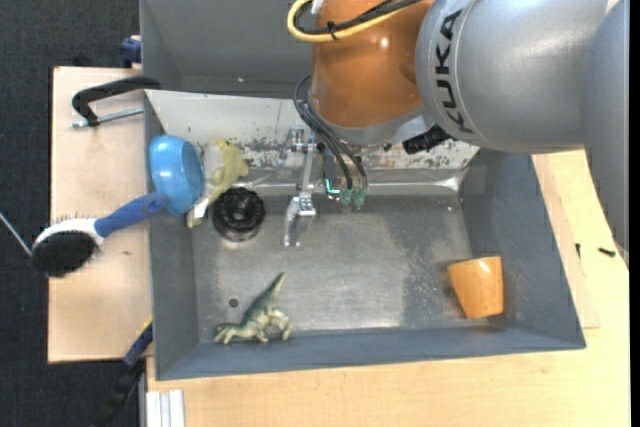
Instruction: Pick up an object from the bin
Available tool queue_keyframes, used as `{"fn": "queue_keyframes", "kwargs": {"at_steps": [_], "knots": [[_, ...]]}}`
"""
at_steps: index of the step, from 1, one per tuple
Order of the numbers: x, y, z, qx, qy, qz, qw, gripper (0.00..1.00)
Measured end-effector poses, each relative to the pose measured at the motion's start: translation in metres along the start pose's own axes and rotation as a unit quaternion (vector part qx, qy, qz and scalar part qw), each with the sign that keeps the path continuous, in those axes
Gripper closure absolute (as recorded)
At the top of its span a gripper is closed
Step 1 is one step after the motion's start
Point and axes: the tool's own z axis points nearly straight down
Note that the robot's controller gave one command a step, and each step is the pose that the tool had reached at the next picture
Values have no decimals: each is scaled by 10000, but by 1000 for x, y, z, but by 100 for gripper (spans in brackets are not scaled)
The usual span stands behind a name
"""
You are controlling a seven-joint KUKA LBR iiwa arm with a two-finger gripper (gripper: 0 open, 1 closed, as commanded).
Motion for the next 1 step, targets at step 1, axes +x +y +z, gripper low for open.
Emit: {"fn": "queue_keyframes", "kwargs": {"at_steps": [1], "knots": [[-21,24,110,-3,-67,-1952,9807,0]]}}
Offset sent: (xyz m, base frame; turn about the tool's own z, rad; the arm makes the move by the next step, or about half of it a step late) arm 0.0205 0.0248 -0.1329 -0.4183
